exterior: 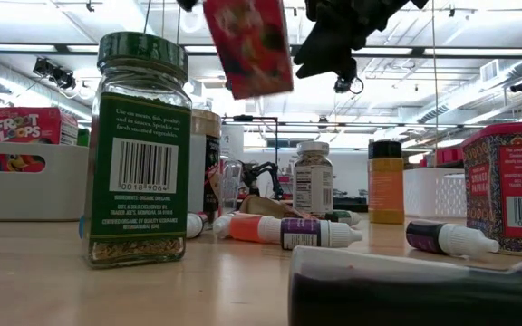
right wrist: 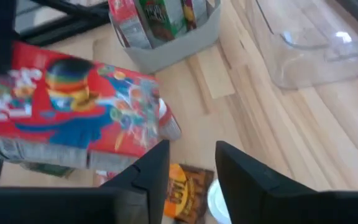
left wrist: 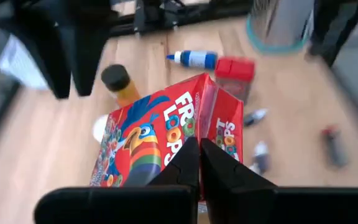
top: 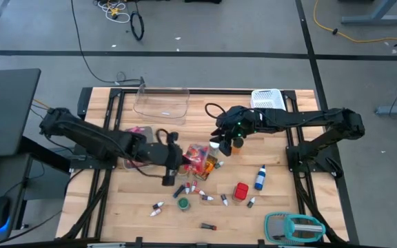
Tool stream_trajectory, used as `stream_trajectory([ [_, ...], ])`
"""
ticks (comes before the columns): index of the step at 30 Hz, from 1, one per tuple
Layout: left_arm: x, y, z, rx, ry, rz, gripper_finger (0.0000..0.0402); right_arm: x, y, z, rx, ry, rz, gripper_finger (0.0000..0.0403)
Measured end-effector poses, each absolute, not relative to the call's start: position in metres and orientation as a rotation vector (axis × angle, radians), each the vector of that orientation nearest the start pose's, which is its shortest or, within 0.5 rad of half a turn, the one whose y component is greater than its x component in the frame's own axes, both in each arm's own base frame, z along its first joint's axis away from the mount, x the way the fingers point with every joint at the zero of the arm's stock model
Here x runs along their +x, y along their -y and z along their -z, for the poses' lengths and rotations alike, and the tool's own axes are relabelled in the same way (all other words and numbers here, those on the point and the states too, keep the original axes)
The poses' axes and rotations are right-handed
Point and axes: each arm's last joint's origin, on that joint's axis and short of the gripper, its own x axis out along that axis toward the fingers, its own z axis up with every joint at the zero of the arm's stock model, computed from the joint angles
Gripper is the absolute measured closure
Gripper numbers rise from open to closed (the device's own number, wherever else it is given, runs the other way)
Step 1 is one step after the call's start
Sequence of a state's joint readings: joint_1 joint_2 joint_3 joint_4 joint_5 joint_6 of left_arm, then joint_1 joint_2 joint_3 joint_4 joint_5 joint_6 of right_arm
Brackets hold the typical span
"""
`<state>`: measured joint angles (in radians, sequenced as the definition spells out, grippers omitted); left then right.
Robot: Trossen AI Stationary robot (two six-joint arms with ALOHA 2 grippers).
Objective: Pick & Place Kitchen Items
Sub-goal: Put the red cereal box into the gray bin
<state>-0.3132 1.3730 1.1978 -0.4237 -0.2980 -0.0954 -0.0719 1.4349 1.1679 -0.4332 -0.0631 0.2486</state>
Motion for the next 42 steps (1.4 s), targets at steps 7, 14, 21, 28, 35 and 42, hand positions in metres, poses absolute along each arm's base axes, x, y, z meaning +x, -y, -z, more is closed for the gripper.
stream_trajectory([
  [7, 0.245, 0.076, -0.356, -0.202, -0.705, -0.016, 0.0396, 0.310, 0.020, -0.296, 0.256, -0.693, 0.086, 0.0246],
  [14, 0.191, 0.071, -0.360, -0.286, -0.815, -0.114, 0.0396, 0.310, 0.021, -0.296, 0.256, -0.691, 0.086, 0.0246],
  [21, 0.161, 0.080, -0.355, -0.382, -0.857, -0.005, 0.0396, 0.310, 0.021, -0.296, 0.211, -0.690, 0.071, 0.0246],
  [28, 0.143, 0.078, -0.310, -0.486, -0.988, -0.132, 0.0396, 0.311, 0.021, -0.297, 0.212, -0.682, 0.071, 0.0246],
  [35, 0.127, 0.065, -0.307, -0.549, -0.916, -0.275, 0.0396, 0.312, 0.021, -0.299, 0.211, -0.652, 0.068, 0.0246],
  [42, 0.114, 0.054, -0.312, -0.544, -0.839, -0.345, 0.0396, 0.312, 0.021, -0.299, 0.211, -0.652, 0.068, 0.0246],
])
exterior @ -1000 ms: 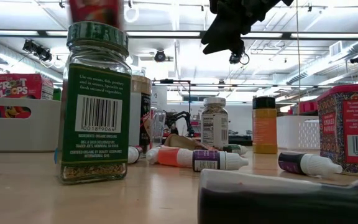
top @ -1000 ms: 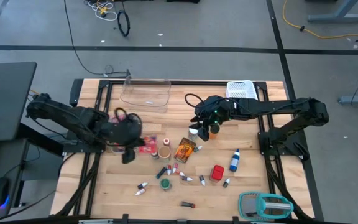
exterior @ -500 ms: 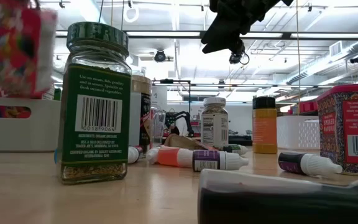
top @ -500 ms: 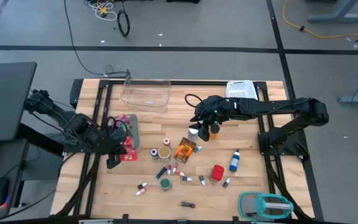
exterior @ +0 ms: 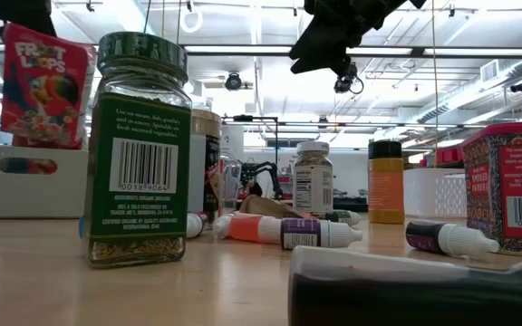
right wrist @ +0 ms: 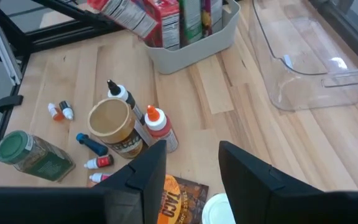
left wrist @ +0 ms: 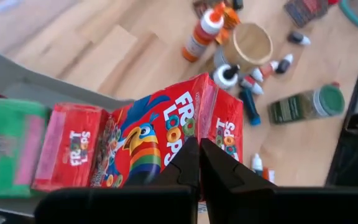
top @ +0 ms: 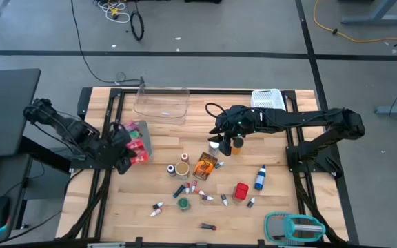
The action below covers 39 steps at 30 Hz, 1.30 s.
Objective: Pick & Place Kitchen Items
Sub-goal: Put the red cereal box into the gray bin
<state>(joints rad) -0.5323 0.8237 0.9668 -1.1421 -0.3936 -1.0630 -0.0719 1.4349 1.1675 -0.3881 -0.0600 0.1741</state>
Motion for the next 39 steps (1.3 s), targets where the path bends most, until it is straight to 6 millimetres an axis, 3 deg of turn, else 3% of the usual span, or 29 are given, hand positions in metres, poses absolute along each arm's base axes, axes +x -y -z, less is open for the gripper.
stream_trajectory([
  [6, 0.108, 0.050, -0.307, -0.520, -0.865, -0.419, 0.0396, 0.312, 0.021, -0.299, 0.211, -0.652, 0.068, 0.0246],
  [17, 0.116, 0.055, -0.266, -0.558, -0.898, -0.437, 0.0396, 0.312, 0.021, -0.299, 0.211, -0.652, 0.069, 0.0246],
  [24, 0.113, 0.051, -0.268, -0.610, -0.841, -0.497, 0.0384, 0.312, 0.021, -0.299, 0.211, -0.652, 0.069, 0.0246],
  [32, 0.109, 0.042, -0.265, -0.540, -0.868, -0.582, 0.0310, 0.313, 0.021, -0.300, 0.207, -0.642, 0.066, 0.0246],
  [39, 0.104, 0.035, -0.288, -0.453, -0.870, -0.587, 0.0262, 0.315, 0.021, -0.303, 0.201, -0.598, 0.062, 0.0246],
])
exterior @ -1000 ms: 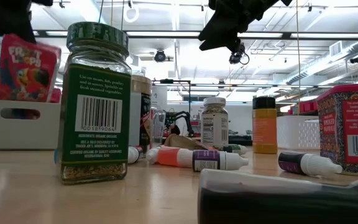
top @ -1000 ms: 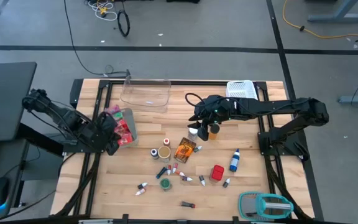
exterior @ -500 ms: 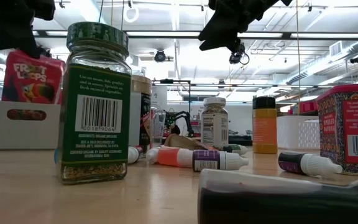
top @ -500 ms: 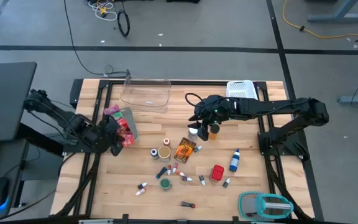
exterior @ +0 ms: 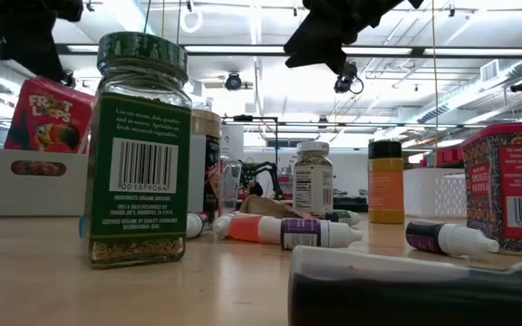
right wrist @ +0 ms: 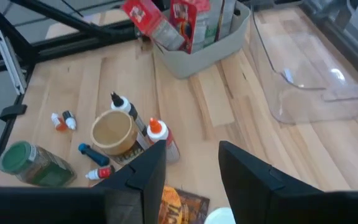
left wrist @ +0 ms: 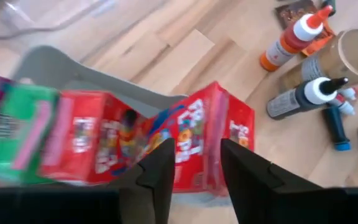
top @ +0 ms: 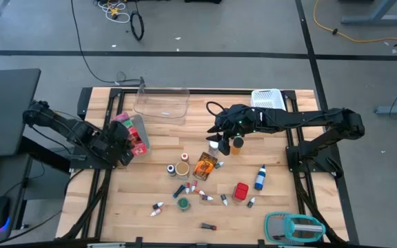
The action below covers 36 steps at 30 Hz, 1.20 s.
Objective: Pick & Place Kitchen Items
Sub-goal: Put the red cereal box into the gray bin
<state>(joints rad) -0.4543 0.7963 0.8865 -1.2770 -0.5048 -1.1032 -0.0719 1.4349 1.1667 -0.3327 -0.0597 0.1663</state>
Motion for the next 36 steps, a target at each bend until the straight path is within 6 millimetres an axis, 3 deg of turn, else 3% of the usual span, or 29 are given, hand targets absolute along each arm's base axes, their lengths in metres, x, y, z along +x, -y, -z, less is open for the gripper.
stream_trajectory([
  [4, 0.094, 0.027, -0.302, -0.441, -0.880, -0.676, 0.0259, 0.316, 0.021, -0.304, 0.160, -0.586, 0.048, 0.0246],
  [10, 0.090, 0.023, -0.300, -0.469, -0.909, -0.762, 0.0266, 0.316, 0.021, -0.304, 0.148, -0.587, 0.045, 0.0246],
  [17, 0.120, 0.035, -0.319, -0.308, -0.692, -0.465, 0.0291, 0.316, 0.021, -0.304, 0.104, -0.587, 0.032, 0.0246],
  [23, 0.145, 0.050, -0.299, -0.111, -0.840, -0.256, 0.0364, 0.316, 0.021, -0.304, 0.104, -0.588, 0.032, 0.0246],
  [26, 0.152, 0.052, -0.284, -0.076, -0.947, -0.302, 0.0393, 0.316, 0.021, -0.304, 0.105, -0.588, 0.032, 0.0246],
  [32, 0.143, 0.047, -0.269, -0.033, -1.137, -0.507, 0.0395, 0.316, 0.021, -0.304, 0.106, -0.589, 0.032, 0.0246],
  [36, 0.135, 0.043, -0.268, -0.070, -1.161, -0.643, 0.0395, 0.316, 0.021, -0.304, 0.106, -0.589, 0.032, 0.0246],
])
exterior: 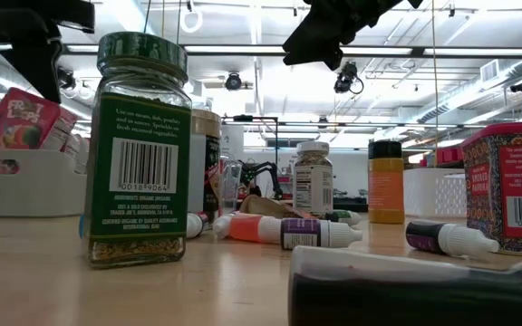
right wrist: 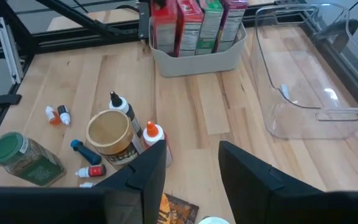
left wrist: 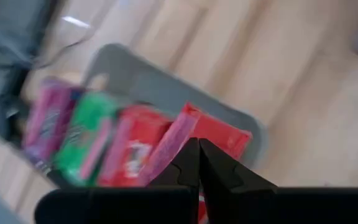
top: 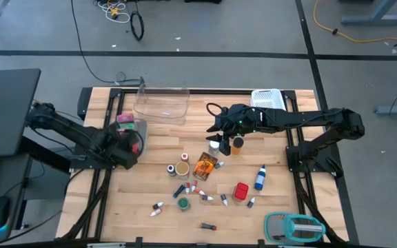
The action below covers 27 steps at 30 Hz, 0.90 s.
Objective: Pick & Place Kitchen Items
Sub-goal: Put the red cereal box into the gray bin
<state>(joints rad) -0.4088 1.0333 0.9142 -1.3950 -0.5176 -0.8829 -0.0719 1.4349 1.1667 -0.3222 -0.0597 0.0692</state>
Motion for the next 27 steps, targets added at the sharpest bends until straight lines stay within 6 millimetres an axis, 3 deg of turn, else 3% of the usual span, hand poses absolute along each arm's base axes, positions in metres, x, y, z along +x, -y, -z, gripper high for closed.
stream_trajectory([
  [3, 0.132, 0.040, -0.268, -0.068, -1.141, -0.712, 0.0395, 0.316, 0.021, -0.304, 0.106, -0.588, 0.033, 0.0246],
  [14, 0.136, 0.044, -0.245, -0.116, -1.175, -0.634, 0.0398, 0.316, 0.021, -0.304, 0.106, -0.588, 0.032, 0.0246],
  [20, 0.132, 0.046, -0.244, -0.166, -1.191, -0.668, 0.0396, 0.316, 0.021, -0.304, 0.106, -0.588, 0.032, 0.0246],
  [27, 0.120, 0.047, -0.245, -0.208, -1.378, -0.647, 0.0394, 0.316, 0.021, -0.304, 0.106, -0.588, 0.032, 0.0246],
])
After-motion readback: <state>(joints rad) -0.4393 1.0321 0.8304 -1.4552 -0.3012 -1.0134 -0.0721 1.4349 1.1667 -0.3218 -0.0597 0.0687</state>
